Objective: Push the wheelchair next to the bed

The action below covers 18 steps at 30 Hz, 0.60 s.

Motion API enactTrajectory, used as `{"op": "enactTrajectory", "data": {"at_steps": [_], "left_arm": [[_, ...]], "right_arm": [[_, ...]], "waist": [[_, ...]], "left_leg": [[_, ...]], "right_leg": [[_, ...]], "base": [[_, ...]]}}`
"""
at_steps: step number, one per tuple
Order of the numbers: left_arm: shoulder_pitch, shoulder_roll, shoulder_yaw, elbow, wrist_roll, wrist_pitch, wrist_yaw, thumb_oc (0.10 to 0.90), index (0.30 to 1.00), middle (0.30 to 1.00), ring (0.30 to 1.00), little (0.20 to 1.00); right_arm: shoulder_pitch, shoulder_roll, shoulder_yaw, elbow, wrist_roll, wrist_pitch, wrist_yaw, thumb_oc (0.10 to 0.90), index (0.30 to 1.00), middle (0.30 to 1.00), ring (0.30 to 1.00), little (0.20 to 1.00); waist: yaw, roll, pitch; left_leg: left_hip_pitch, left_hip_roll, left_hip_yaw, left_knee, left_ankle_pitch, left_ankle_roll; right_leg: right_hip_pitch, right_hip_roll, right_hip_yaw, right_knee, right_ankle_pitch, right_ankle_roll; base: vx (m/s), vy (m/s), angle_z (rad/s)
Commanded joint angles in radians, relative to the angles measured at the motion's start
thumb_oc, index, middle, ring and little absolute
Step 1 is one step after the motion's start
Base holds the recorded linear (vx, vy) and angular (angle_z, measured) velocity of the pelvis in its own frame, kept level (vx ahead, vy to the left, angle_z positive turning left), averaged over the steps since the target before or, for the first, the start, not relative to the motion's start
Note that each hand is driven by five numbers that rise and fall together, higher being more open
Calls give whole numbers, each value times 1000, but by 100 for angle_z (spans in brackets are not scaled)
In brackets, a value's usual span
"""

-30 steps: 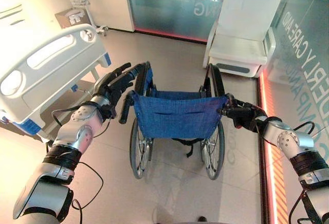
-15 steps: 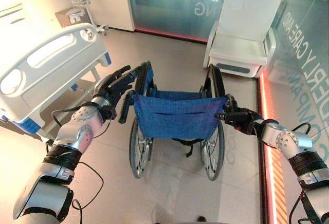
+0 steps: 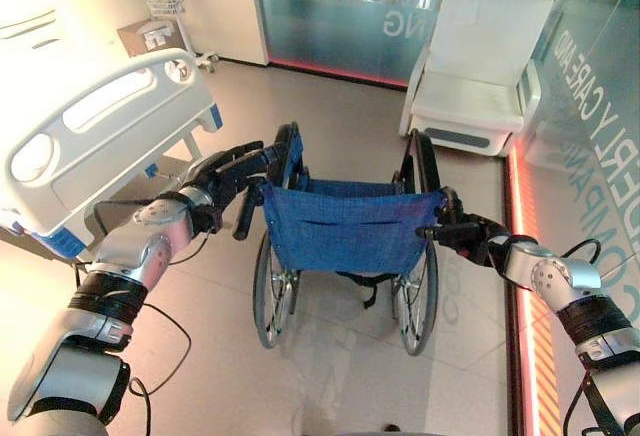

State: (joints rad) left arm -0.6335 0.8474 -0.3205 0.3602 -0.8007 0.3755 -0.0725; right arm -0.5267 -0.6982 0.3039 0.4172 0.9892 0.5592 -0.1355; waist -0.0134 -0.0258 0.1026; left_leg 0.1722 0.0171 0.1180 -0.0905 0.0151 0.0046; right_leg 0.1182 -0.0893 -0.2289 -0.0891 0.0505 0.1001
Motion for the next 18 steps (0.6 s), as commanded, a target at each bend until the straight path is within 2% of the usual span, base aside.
{"op": "enactTrajectory", "data": {"at_steps": [1, 5, 6, 10, 14, 15, 18], "left_arm": [[-140, 40, -74, 18, -5, 30, -74, 800, 900, 900, 900, 900], [-166, 53, -108, 38, 15, 75, -106, 800, 900, 900, 900, 900], [-177, 65, -137, 50, 13, 105, -133, 800, 900, 900, 900, 900], [-184, 84, -158, 52, 13, 119, -126, 800, 900, 900, 900, 900], [-189, 95, -154, 66, 17, 98, -45, 800, 900, 900, 900, 900], [-199, 96, -131, 97, 38, 42, 54, 800, 900, 900, 900, 900], [-206, 83, -85, 134, 6, -8, 149, 800, 900, 900, 900, 900]], "right_arm": [[-152, 16, 60, -81, 35, -123, -5, 800, 900, 900, 900, 900], [-168, 11, 76, -72, 48, -123, -10, 800, 900, 900, 900, 900], [-177, 5, 87, -66, 58, -124, -12, 800, 900, 900, 900, 900], [-171, -9, 91, -63, 65, -129, -8, 800, 900, 900, 900, 900], [-169, -13, 89, -54, 68, -133, 1, 800, 900, 900, 900, 900], [-177, -11, 91, -43, 75, -134, 4, 800, 900, 900, 900, 900], [-185, 3, 84, -34, 72, -128, -1, 800, 900, 900, 900, 900]], "waist": [[43, 24, -69], [42, 27, -66], [41, 30, -67], [42, 31, -65], [44, 32, -64], [45, 30, -64], [45, 28, -65]], "left_leg": [[-23, -39, 44, 3, -21, -28], [-21, -40, 44, 3, -20, -28], [-22, -41, 45, 3, -19, -27], [-22, -41, 46, 3, -19, -26], [-21, -41, 46, 3, -18, -27], [-20, -42, 45, 3, -18, -27], [-20, -41, 42, 3, -19, -29]], "right_leg": [[29, 19, -38, 2, -20, 9], [30, 20, -38, 2, -19, 10], [30, 19, -39, 2, -19, 11], [30, 19, -40, 2, -18, 13], [31, 18, -41, 2, -18, 14], [33, 18, -42, 2, -19, 13], [35, 18, -42, 2, -22, 10]], "base": [[0, 0, 0], [0, 0, 0], [0, 0, 0], [1, -1, 1], [0, 0, 0], [0, 0, 0], [0, 0, 0]]}}
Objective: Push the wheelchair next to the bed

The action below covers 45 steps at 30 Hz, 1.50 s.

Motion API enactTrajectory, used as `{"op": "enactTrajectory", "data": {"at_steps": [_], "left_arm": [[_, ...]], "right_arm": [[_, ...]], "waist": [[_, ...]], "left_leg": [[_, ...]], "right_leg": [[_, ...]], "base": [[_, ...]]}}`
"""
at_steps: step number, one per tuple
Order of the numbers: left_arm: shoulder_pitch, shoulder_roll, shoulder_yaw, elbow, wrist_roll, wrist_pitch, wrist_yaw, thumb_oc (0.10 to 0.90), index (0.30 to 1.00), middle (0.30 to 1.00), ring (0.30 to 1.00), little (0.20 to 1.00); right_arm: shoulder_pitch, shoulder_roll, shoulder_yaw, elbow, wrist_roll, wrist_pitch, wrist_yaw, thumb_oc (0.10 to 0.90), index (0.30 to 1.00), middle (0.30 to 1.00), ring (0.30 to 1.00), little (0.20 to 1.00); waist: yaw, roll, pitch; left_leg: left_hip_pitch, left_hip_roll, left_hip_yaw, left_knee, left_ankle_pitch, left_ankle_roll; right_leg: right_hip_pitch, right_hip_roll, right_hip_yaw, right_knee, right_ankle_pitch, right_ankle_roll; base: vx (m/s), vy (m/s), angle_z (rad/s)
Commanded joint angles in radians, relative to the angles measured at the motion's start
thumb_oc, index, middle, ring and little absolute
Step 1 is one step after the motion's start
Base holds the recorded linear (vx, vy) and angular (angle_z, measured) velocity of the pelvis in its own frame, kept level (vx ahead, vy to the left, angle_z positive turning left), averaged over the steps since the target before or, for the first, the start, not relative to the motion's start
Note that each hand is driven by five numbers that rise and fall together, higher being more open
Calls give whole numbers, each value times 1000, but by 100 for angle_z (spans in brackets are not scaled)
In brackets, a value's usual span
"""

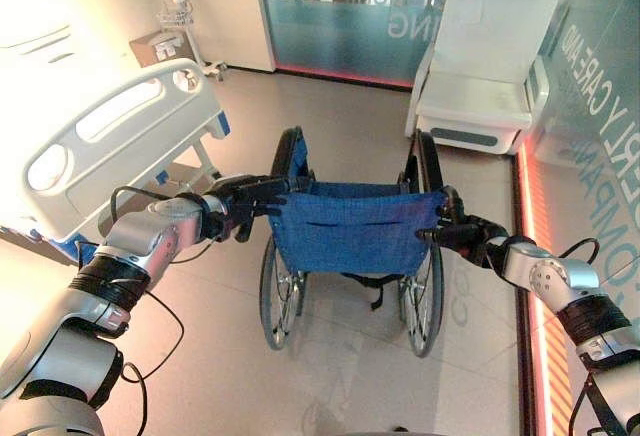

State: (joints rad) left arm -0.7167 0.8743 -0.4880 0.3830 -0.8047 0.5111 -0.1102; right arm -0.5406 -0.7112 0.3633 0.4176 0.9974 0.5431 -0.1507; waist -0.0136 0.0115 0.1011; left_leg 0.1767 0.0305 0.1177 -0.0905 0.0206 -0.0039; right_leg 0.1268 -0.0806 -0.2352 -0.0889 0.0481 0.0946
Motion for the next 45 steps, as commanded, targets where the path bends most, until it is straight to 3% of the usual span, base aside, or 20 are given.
{"op": "enactTrajectory", "data": {"at_steps": [1, 3, 8, 17, 20, 21, 23, 27, 34, 39, 45], "left_arm": [[-119, 48, 101, 118, -8, -154, 212, 800, 900, 900, 900, 900], [-96, 25, 141, 122, -34, -175, 265, 800, 900, 900, 900, 900], [-49, -17, 170, 95, 19, -166, 240, 800, 900, 900, 900, 900], [-36, -31, 154, 67, 93, -150, 240, 800, 900, 900, 900, 900], [-43, -17, 149, 48, 129, -229, 287, 800, 900, 900, 900, 900], [-43, -12, 154, 32, 123, -307, 327, 800, 900, 900, 900, 900], [-36, -12, 179, -9, 64, -385, 376, 800, 900, 900, 900, 900], [9, -39, 258, -111, -1, -452, 467, 800, 900, 900, 900, 900], [25, -64, 279, -138, 81, -342, 472, 800, 900, 900, 900, 900], [15, -28, 244, -75, 194, -223, 343, 800, 900, 900, 900, 900], [1, 12, 182, -16, 297, -127, 221, 800, 900, 900, 900, 900]], "right_arm": [[-169, 22, 18, -32, 58, -110, 12, 800, 900, 900, 900, 900], [-157, 32, 5, -31, 45, -114, 10, 800, 900, 900, 900, 900], [-140, 55, -11, -45, 26, -124, -10, 800, 900, 900, 900, 900], [-140, 69, -10, -46, 29, -130, -25, 800, 900, 900, 900, 900], [-139, 63, -10, -48, 37, -131, -27, 800, 900, 900, 900, 900], [-135, 60, -12, -50, 38, -133, -26, 800, 900, 900, 900, 900], [-123, 58, -23, -57, 36, -133, -24, 800, 900, 900, 900, 900], [-86, 69, -57, -67, 8, -134, -21, 800, 900, 900, 900, 900], [-105, 81, -60, -57, 1, -115, -41, 800, 900, 900, 900, 900], [-124, 66, -50, -43, 12, -109, -30, 800, 900, 900, 900, 900], [-122, 51, -45, -39, 16, -109, -17, 800, 900, 900, 900, 900]], "waist": [[45, -11, -63], [44, -13, -60], [46, -16, -53], [48, -16, -51], [48, -18, -49], [48, -19, -48], [49, -21, -48], [54, -24, -49], [59, -23, -51], [59, -18, -52], [56, -13, -52]], "left_leg": [[-25, -55, 41, 3, -25, -21], [-24, -55, 37, 3, -25, -21], [-23, -57, 28, 3, -27, -18], [-19, -56, 26, 3, -27, -18], [-18, -57, 26, 3, -27, -19], [-18, -56, 26, 3, -27, -20], [-17, -55, 25, 3, -28, -22], [-13, -53, 19, 3, -31, -26], [-10, -53, 10, 3, -34, -28], [-13, -52, 12, 3, -32, -29], [-13, -52, 14, 3, -30, -29]], "right_leg": [[27, 9, -36, 2, -21, 14], [30, 8, -37, 2, -23, 11], [34, 10, -35, 2, -25, 8], [38, 12, -36, 2, -26, 7], [39, 12, -37, 2, -26, 7], [40, 11, -38, 2, -27, 6], [41, 11, -39, 2, -28, 5], [47, 10, -44, 2, -31, 3], [52, 11, -50, 2, -36, -1], [50, 13, -52, 2, -38, 1], [48, 14, -50, 2, -35, 4]], "base": [[0, 0, 0], [5, -11, 5], [-9, -13, 7], [0, 0, 0], [0, 0, 0], [0, 0, 0], [0, 0, 0], [0, 0, 0], [-2, -6, 4], [0, 0, 0], [0, 0, 0]]}}
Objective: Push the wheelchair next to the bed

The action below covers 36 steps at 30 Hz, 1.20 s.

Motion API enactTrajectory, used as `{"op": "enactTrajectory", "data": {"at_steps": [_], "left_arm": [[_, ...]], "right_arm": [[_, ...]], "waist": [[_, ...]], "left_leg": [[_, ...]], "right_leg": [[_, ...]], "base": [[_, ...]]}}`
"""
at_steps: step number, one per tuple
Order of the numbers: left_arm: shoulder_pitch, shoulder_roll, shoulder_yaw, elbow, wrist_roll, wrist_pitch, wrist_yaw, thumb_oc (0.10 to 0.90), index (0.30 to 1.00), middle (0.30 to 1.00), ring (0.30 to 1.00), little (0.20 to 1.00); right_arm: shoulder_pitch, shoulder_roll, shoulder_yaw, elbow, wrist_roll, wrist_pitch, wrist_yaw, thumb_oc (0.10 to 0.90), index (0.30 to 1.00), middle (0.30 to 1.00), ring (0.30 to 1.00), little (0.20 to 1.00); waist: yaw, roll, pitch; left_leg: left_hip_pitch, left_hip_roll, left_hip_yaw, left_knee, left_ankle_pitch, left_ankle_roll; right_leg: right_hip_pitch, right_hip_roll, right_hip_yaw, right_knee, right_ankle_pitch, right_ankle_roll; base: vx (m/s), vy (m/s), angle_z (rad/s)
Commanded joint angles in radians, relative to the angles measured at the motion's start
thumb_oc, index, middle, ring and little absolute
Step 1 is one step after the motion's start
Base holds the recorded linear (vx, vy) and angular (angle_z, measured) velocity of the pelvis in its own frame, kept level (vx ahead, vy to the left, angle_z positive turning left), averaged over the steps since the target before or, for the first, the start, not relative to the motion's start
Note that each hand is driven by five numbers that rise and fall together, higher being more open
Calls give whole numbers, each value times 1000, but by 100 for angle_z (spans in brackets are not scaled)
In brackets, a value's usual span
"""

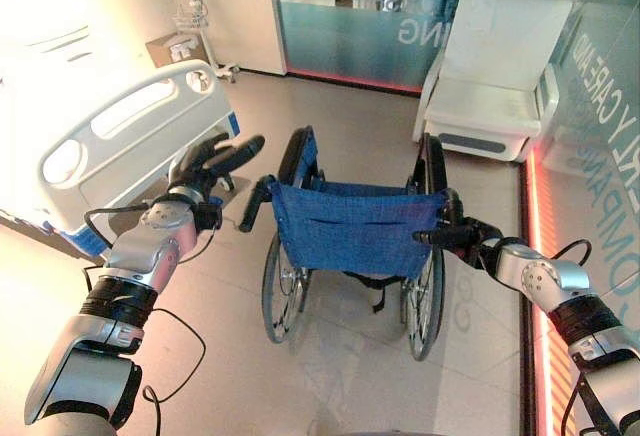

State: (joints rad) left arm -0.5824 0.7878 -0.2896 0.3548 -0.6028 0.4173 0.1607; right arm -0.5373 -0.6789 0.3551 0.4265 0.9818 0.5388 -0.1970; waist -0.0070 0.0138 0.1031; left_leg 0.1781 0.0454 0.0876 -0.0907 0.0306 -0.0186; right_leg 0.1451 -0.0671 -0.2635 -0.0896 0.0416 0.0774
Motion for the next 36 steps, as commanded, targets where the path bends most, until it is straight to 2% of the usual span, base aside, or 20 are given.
{"op": "enactTrajectory", "data": {"at_steps": [1, 9, 16, 23, 30, 32, 36], "left_arm": [[-141, 107, -39, 44, 114, 0, -85, 800, 900, 900, 900, 900], [-197, 119, -117, 127, 126, 49, -175, 800, 900, 900, 900, 900], [-239, 78, -150, 174, -2, 34, -165, 800, 900, 900, 900, 900], [-277, 14, -148, 192, -90, -34, -71, 800, 900, 900, 900, 900], [-312, -51, -130, 223, -91, -109, 119, 800, 900, 900, 900, 900], [-323, -54, -130, 235, -62, -109, 129, 800, 900, 900, 900, 900], [-354, -45, -153, 258, 10, -71, 116, 800, 900, 900, 900, 900]], "right_arm": [[-128, 16, -32, -45, 35, -106, 33, 800, 900, 900, 900, 900], [-152, 17, -4, -22, 41, -112, 39, 800, 900, 900, 900, 900], [-168, 30, 16, -4, 42, -118, 38, 800, 900, 900, 900, 900], [-194, 52, 32, 8, 23, -114, 18, 800, 900, 900, 900, 900], [-230, 74, 46, 35, 12, -106, 10, 800, 900, 900, 900, 900], [-234, 76, 47, 41, 10, -105, 10, 800, 900, 900, 900, 900], [-252, 80, 51, 42, 12, -93, 0, 800, 900, 900, 900, 900]], "waist": [[48, -13, -54], [41, -8, -52], [30, -4, -53], [18, -6, -49], [10, -10, -50], [10, -11, -51], [8, -11, -50]], "left_leg": [[-15, -67, 45, 3, -39, -14], [-14, -67, 51, 3, -36, -15], [-12, -66, 57, 3, -35, -17], [-9, -65, 60, 3, -35, -19], [-7, -64, 61, 3, -36, -20], [-7, -63, 62, 3, -37, -20], [-7, -64, 61, 3, -36, -19]], "right_leg": [[29, 2, -21, 2, -28, 23], [29, 3, -15, 2, -25, 25], [28, 5, -10, 2, -23, 26], [29, 8, -2, 2, -22, 23], [32, 10, 4, 2, -27, 17], [33, 10, 4, 2, -29, 16], [34, 11, 5, 2, -31, 14]], "base": [[0, 0, 0], [0, 0, 0], [0, 0, 0], [0, 0, 0], [18, 2, -2], [34, 0, -1], [0, 0, 0]]}}
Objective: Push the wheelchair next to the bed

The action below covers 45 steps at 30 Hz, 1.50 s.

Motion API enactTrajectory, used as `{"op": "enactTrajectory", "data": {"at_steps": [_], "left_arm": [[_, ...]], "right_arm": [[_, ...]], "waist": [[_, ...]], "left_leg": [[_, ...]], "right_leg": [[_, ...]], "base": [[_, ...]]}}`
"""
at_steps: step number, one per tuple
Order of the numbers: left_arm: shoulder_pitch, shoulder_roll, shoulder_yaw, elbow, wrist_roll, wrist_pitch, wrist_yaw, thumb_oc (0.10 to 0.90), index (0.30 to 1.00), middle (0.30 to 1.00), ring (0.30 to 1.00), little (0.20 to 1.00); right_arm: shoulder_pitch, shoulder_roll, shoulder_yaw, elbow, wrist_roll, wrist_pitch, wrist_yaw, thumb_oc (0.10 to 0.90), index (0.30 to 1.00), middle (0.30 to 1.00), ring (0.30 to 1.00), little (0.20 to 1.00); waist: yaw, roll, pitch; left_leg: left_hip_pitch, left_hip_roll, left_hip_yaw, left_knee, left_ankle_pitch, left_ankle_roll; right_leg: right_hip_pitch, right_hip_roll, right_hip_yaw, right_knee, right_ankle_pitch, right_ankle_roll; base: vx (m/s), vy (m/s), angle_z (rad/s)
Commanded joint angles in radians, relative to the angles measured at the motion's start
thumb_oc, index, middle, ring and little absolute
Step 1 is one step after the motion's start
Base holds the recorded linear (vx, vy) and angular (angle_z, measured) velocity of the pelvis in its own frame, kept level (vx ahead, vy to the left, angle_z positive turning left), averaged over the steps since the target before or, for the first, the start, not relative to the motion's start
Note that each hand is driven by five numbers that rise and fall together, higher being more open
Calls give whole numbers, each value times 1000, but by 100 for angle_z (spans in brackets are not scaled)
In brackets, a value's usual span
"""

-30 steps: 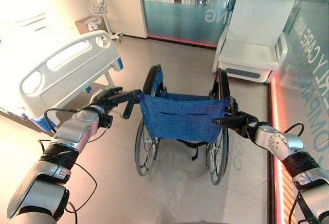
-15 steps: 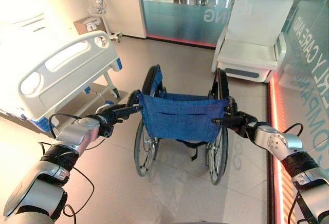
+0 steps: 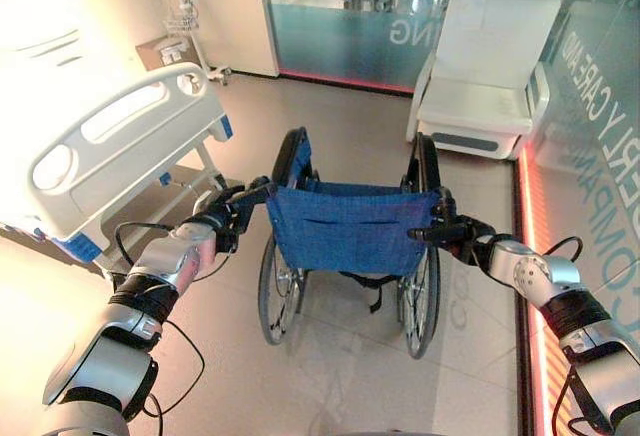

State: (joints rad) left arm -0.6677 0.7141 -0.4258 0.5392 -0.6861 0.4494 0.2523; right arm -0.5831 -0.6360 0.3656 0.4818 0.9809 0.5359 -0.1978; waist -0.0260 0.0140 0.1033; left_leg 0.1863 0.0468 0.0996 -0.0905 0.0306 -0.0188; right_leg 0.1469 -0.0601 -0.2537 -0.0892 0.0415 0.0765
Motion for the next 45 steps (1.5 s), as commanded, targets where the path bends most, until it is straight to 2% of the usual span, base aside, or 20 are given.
{"op": "enactTrajectory", "data": {"at_steps": [1, 5, 11, 17, 21, 26, 27, 32, 34, 35, 38, 41, 45], "left_arm": [[-271, 30, -19, 77, 93, -97, 20, 800, 900, 900, 900, 900], [-292, 30, -48, 91, 127, -54, -36, 800, 900, 900, 900, 900], [-320, 25, -102, 120, 153, -28, -121, 800, 900, 900, 900, 900], [-329, 2, -144, 132, 162, 65, -230, 800, 900, 900, 900, 900], [-316, 0, -169, 141, 175, 125, -227, 800, 900, 900, 900, 900], [-320, 3, -183, 185, 239, 161, -188, 800, 900, 900, 900, 900], [-321, 3, -182, 186, 241, 162, -188, 800, 900, 900, 900, 900], [-333, -16, -156, 230, 160, 125, -33, 800, 900, 900, 900, 900], [-326, -33, -125, 236, 64, 83, 78, 800, 900, 900, 900, 900], [-324, -35, -117, 236, 54, 81, 88, 800, 900, 900, 900, 900], [-300, -71, -55, 246, -109, 20, 220, 800, 900, 900, 900, 900], [-274, -95, -21, 247, -144, -5, 229, 800, 900, 900, 900, 900], [-259, -108, -25, 230, -71, -16, 187, 800, 900, 900, 900, 900]], "right_arm": [[-207, 37, 41, -13, 13, -89, 0, 800, 900, 900, 900, 900], [-212, 42, 44, -3, 8, -87, -1, 800, 900, 900, 900, 900], [-223, 45, 55, 17, 1, -82, 13, 800, 900, 900, 900, 900], [-224, 58, 65, 16, -17, -80, 19, 800, 900, 900, 900, 900], [-224, 57, 74, 7, -19, -83, 18, 800, 900, 900, 900, 900], [-239, 59, 83, 14, -6, -87, 17, 800, 900, 900, 900, 900], [-239, 58, 83, 14, -5, -87, 18, 800, 900, 900, 900, 900], [-252, 75, 87, 26, 5, -86, 7, 800, 900, 900, 900, 900], [-253, 80, 85, 31, 5, -87, 10, 800, 900, 900, 900, 900], [-252, 81, 84, 34, 3, -88, 12, 800, 900, 900, 900, 900], [-245, 97, 77, 45, -15, -98, 16, 800, 900, 900, 900, 900], [-241, 106, 72, 43, -23, -101, 10, 800, 900, 900, 900, 900], [-244, 107, 68, 25, -18, -93, -12, 800, 900, 900, 900, 900]], "waist": [[27, -11, -50], [24, -9, -52], [18, -4, -54], [14, -2, -52], [13, -3, -50], [13, -4, -49], [13, -4, -49], [13, -7, -49], [12, -8, -49], [12, -8, -49], [10, -9, -47], [10, -11, -44], [10, -12, -39]], "left_leg": [[-15, -65, 49, 3, -36, -19], [-14, -67, 48, 3, -37, -18], [-12, -68, 52, 3, -38, -15], [-12, -70, 56, 3, -37, -11], [-11, -73, 56, 3, -36, -9], [-11, -75, 58, 3, -33, -9], [-11, -75, 59, 3, -33, -9], [-11, -75, 60, 3, -32, -9], [-11, -75, 61, 3, -33, -10], [-11, -75, 61, 3, -33, -10], [-9, -74, 63, 3, -34, -12], [-8, -74, 61, 3, -34, -12], [-8, -74, 56, 3, -35, -10]], "right_leg": [[32, 4, -5, 2, -31, 14], [34, 6, -2, 2, -33, 14], [34, 5, 4, 2, -31, 15], [32, 4, 9, 2, -27, 17], [31, 4, 13, 2, -24, 20], [30, 3, 15, 2, -20, 21], [30, 3, 15, 2, -20, 22], [31, -1, 10, 2, -18, 20], [32, -2, 8, 2, -19, 20], [32, -2, 8, 2, -19, 19], [34, -4, 6, 2, -21, 17], [36, -5, 5, 2, -22, 16], [35, -4, 5, 2, -21, 13]], "base": [[0, 0, 0], [0, 0, 0], [6, 4, -2], [0, 0, 0], [0, 3, -2], [1, 4, -3], [0, 0, 0], [0, 0, 0], [0, 0, 0], [0, 0, 0], [0, 0, 0], [0, 0, 0], [0, 0, 0]]}}
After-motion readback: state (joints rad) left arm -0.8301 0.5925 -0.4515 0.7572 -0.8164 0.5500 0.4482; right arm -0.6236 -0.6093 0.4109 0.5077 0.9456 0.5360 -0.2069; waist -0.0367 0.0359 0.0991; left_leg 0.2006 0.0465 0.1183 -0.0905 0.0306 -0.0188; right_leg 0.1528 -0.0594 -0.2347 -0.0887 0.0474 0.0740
